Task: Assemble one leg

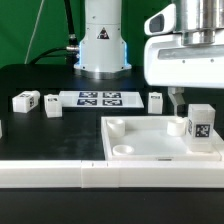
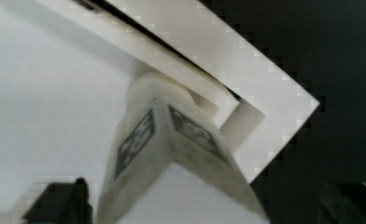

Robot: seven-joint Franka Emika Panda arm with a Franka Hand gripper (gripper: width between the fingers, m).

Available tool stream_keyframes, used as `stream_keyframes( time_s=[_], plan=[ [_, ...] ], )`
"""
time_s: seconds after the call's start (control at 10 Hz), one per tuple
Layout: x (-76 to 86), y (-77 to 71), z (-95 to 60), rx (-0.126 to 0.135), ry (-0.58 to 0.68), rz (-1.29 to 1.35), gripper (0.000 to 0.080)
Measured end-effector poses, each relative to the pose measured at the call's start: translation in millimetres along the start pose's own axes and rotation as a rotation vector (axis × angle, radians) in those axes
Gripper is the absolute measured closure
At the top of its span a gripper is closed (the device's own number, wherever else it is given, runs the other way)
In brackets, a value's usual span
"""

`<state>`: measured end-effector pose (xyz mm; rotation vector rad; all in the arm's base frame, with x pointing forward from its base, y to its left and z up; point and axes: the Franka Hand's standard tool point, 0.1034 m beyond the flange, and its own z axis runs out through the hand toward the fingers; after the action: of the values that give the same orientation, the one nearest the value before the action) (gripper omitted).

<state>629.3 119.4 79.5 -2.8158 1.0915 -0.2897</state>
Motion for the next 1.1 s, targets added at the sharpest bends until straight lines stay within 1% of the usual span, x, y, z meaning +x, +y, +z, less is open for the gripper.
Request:
stream_keyframes(
  time_s=[0.2,0.4,0.6,0.7,0.8,0.9,1.0,1.1],
  plan=[
    [0.3,-1.4,-0.8,-0.019,0.015,-0.264,0.0151],
    [1.3,2.0,0.2,-0.037,0.011,-0.499,0.0151],
    [7.3,9.5,1.6,-0.043,0.010,-0.671,0.0151],
    [7.9,10.0,1.6,-0.044,0.009,-0.694,0.0151],
    [7.8,10.1,1.7,-0.044,0.009,-0.689,0.0279],
    [7.9,10.1,1.7,-0.044,0.009,-0.689,0.0279],
    [7.8,10.0,1.7,-0.044,0.009,-0.689,0.0431],
    [8.0,10.3,1.8,-0.044,0.009,-0.687,0.0511]
  ],
)
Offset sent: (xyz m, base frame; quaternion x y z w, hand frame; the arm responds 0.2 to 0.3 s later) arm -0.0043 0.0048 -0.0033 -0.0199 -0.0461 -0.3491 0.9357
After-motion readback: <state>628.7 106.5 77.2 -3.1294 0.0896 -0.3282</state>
